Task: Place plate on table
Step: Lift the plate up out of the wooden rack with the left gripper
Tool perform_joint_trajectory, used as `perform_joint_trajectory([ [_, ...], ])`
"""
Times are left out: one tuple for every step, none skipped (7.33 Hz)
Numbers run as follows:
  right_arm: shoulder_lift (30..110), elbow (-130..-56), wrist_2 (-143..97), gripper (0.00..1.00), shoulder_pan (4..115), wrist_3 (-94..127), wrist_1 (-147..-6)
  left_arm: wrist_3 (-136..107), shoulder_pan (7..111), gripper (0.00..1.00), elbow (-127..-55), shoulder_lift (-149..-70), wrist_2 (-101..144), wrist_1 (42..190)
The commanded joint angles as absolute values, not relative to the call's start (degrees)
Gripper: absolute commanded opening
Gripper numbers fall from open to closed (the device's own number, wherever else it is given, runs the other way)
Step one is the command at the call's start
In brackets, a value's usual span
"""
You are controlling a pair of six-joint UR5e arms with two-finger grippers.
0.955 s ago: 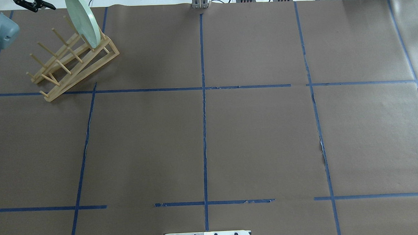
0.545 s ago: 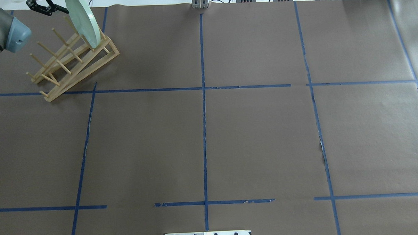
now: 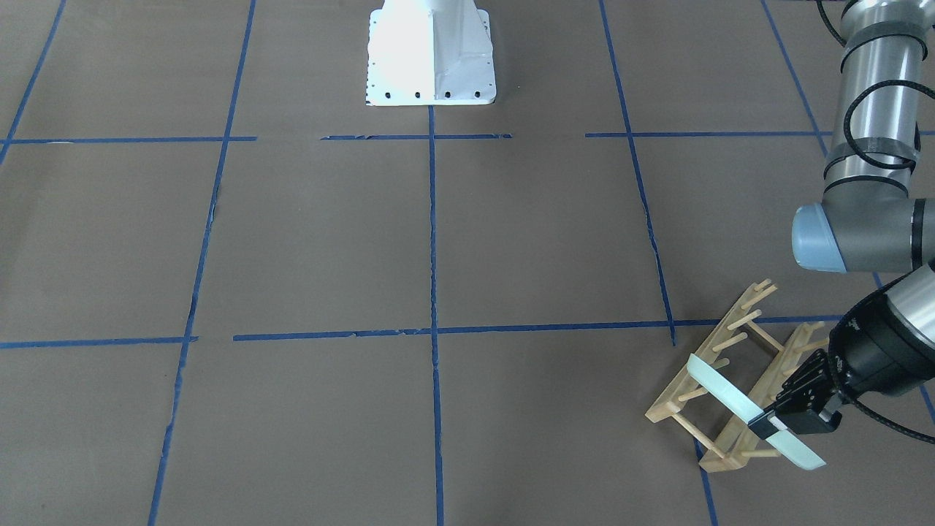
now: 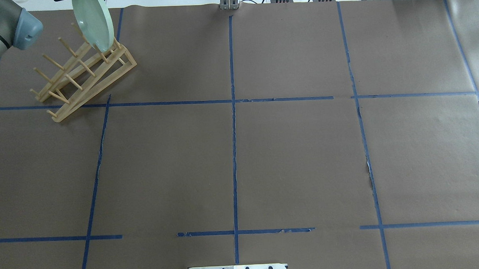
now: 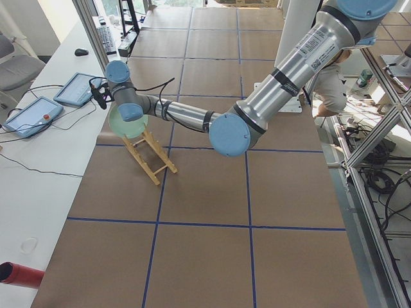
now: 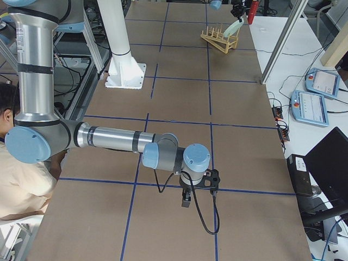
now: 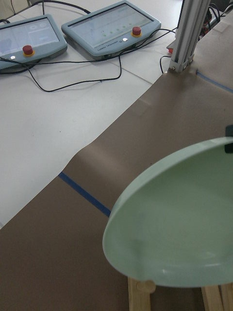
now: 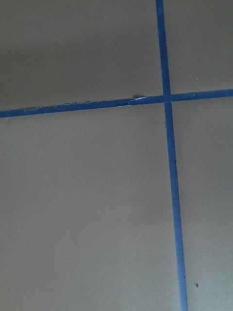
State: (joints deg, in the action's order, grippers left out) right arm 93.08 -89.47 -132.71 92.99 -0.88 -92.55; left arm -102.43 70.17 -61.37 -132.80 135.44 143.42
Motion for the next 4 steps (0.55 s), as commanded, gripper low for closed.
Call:
perform_joint_trajectory([
  [93.08,-89.47,-132.71,1.0,92.99,-0.88,-92.55,-107.38,70.75,0.0,-66.85,-133.24,135.44,143.7],
  [93.08,-89.47,-132.71,1.0,92.99,-0.88,-92.55,-110.27,71.1,0.0,-70.02,-133.42,135.44,143.79],
  [93.08,-89.47,-132.71,1.0,92.99,-0.88,-92.55,-112.22,71.02,0.0,-72.92,-134.03,135.44,143.7],
  [93.08,-89.47,-132.71,1.0,92.99,-0.88,-92.55,-113.19,69.45,0.0,-74.69,-134.47,135.35,142.31],
])
